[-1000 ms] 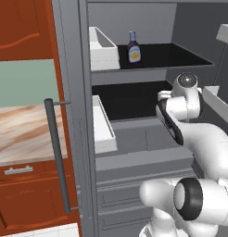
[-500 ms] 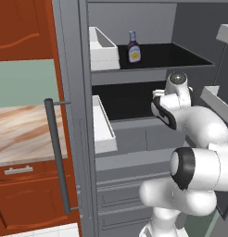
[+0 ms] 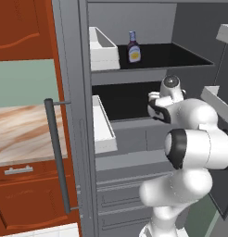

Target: Move the condiment bottle and walnut from the second highest shelf to the top shelf to make space. Then, place the pitcher from the counter on the cleared second highest shelf.

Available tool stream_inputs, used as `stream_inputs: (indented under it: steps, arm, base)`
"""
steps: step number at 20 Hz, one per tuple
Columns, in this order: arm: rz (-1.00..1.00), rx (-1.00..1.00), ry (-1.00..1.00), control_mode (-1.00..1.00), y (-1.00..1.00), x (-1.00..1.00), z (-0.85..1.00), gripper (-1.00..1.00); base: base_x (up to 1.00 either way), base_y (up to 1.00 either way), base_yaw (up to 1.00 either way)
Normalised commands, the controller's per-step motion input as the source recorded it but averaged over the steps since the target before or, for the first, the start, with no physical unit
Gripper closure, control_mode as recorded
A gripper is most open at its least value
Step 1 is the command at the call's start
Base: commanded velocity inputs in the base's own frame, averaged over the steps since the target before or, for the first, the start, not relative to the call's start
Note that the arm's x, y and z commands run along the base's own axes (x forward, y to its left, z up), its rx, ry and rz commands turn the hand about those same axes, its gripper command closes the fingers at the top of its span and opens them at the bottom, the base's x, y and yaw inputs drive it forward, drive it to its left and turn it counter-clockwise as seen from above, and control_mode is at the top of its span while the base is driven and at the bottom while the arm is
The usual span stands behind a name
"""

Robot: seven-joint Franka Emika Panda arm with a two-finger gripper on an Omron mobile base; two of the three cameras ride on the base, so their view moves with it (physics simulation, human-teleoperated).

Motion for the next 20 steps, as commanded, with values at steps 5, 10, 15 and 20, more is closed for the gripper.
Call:
stream_inputs:
  steps: [5,10,15,20]
  arm:
    - [0.00,0.00,0.00,-1.00,-0.03,0.36,-0.19,-1.00]
    - [0.00,0.00,0.00,-1.00,-0.12,0.33,-0.14,-1.00]
    - [-0.03,0.00,0.00,-1.00,-0.22,0.29,-0.12,-1.00]
    - [-0.03,0.00,0.00,-1.00,-0.19,0.32,-0.07,-1.00]
  base:
    - [0.00,0.00,0.00]
    - [0.00,0.00,0.00]
    - [0.00,0.00,0.00]
    - [0.00,0.00,0.00]
